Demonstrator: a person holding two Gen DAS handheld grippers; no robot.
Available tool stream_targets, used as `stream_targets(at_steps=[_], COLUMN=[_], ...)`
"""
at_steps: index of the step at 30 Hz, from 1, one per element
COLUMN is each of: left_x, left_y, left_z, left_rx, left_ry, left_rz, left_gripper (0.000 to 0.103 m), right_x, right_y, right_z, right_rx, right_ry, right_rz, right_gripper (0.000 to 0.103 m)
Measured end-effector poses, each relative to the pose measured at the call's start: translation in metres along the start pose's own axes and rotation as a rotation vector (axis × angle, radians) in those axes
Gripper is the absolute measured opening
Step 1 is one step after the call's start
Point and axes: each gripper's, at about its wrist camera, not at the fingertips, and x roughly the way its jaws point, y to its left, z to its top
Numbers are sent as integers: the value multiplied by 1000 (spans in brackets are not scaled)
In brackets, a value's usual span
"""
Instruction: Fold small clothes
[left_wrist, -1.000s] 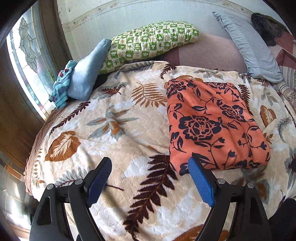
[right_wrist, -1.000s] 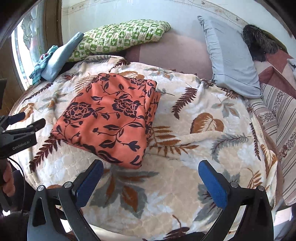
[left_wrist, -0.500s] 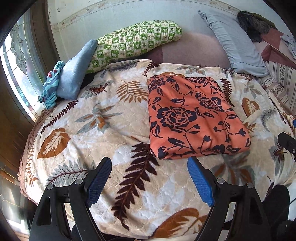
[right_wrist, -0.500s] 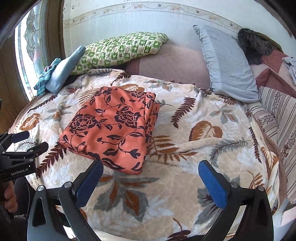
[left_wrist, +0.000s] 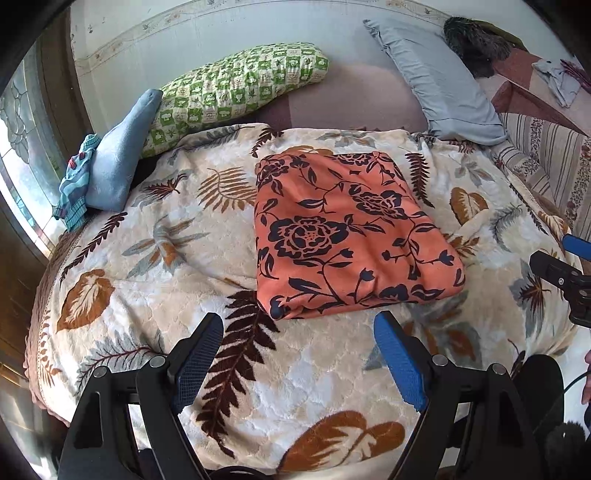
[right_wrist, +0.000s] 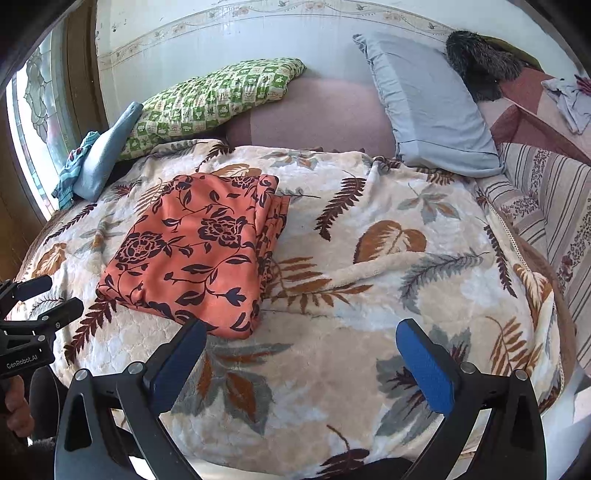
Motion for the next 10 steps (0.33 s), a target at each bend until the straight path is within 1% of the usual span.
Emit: stream_targets(at_steps=[4,10], left_x=[-3,-23], left_y=[-3,-8], left_z=[5,15], left_rx=[-9,-21], left_ry=[7,-64], left_rz=[-39,-38], left_gripper=[83,83], right_x=[0,-2], right_y=[-3,-1], right_z=[1,1], right_rx=[8,-16], right_ry=[0,2], right_rz=[-5,-9], right_gripper=[103,103])
